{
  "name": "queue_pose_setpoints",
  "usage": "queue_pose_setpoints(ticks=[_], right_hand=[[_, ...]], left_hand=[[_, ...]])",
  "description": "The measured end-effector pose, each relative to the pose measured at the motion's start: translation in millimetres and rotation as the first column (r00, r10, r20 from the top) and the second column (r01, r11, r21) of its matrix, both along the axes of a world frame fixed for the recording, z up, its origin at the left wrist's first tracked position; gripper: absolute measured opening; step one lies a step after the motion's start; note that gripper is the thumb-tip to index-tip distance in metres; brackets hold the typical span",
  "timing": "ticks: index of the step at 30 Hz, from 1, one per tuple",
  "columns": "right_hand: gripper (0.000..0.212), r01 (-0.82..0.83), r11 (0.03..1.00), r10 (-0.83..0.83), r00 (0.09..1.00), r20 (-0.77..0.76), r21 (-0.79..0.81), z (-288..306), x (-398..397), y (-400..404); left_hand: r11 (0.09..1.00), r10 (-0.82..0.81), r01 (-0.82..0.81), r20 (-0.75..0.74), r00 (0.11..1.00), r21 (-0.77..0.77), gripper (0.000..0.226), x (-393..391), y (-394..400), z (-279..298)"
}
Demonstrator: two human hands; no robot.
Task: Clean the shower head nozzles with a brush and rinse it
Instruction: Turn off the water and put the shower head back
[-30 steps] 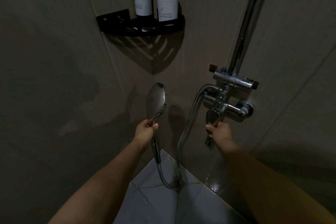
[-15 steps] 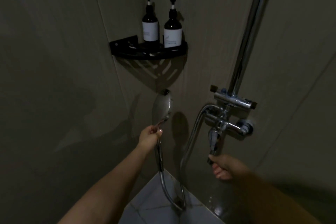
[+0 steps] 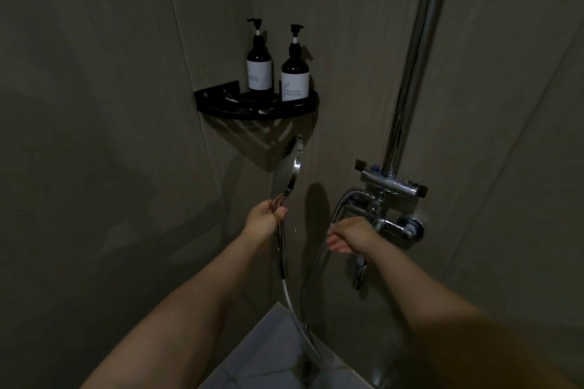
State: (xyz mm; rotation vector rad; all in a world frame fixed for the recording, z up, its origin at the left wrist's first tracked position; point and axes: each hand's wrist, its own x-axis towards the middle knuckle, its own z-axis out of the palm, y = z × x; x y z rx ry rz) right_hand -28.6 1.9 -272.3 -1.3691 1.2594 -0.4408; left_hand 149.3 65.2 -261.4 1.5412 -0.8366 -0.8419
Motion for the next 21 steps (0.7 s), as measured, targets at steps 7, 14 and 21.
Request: queue_pose_setpoints(ticks=[7,14,21], right_hand=[[0.012,0.102,0.994,-0.097,0.990,0.107,-0.041,3,-7,1],[0.036,0.182,0.976,-0.127,0.921,0.369,-0.116,63,4,6],[0.071,0.197,0.928,-0.035,0.891,0.452,-0.317,115,-15,-9]], left_hand=[[0.997,-0.025,0.022,0.042,0.999,0.080,0.025,12,5,-5],[0.989,-0.151,0.151,0.000,0.989,-0.009,0.030,-19,3,19],[0.948,-0.317,0.319,0.055,0.947,-0.023,0.033,-45,2,41]])
